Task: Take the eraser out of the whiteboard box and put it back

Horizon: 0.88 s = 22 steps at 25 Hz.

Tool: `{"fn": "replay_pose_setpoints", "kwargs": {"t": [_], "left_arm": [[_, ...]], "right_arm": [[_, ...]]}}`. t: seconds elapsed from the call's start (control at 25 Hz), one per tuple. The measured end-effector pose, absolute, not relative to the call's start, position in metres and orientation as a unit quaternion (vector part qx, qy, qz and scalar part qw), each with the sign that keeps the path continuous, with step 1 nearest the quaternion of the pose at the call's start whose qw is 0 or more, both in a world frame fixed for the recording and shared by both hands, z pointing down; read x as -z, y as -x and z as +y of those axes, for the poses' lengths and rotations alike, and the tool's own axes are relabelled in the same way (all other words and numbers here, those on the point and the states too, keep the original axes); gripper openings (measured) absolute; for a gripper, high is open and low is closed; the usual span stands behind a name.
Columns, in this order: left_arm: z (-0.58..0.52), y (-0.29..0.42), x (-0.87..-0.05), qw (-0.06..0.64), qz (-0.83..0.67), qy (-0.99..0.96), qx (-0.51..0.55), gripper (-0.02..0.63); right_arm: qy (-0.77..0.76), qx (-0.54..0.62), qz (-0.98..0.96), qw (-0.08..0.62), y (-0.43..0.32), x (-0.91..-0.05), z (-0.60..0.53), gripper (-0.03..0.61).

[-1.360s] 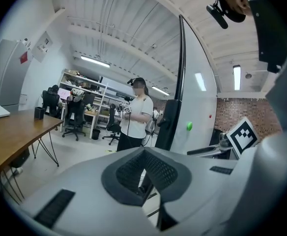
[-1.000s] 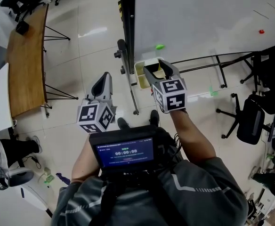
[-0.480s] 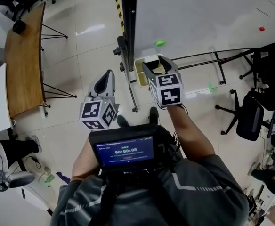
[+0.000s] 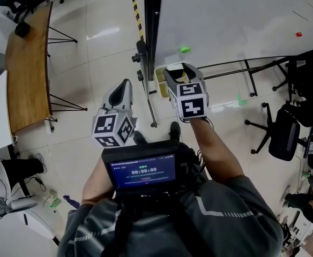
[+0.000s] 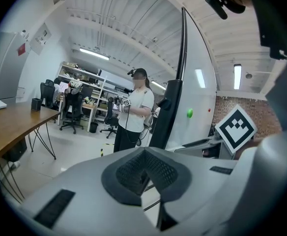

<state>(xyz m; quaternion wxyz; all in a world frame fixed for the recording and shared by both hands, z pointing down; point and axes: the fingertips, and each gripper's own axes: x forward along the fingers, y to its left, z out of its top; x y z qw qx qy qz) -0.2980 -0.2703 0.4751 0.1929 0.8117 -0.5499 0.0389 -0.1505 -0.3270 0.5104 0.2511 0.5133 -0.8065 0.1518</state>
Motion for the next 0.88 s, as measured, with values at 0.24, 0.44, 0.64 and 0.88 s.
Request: {"fn": "replay_pose_setpoints", "kwargs": {"t": [0.24, 0.44, 0.64, 0.88], "left_arm": [[-0.27, 0.291, -0.452, 0.186, -0.536, -0.823, -0.023, 0.032], [-0.268, 0.289, -0.413, 0.15, -0.532, -0.834, -0.008, 0.032], [-0.258, 0.282, -0.358, 0.105, -0.51, -0.854, 0.016, 0.032], [-0.247, 0.282, -0.293, 0.05, -0.511, -0.857, 0.039, 0.031]], "right_arm": [[-0.521, -0.142, -0.809, 0.233, 0.145, -0.501, -0.326, 0.275], [-0.513, -0.124, -0.83, 0.182, 0.142, -0.455, -0.318, 0.273], [-0.495, -0.101, -0.854, 0.123, 0.138, -0.394, -0.299, 0.273], [-0.473, -0.063, -0.877, 0.055, 0.131, -0.311, -0.276, 0.272]]}}
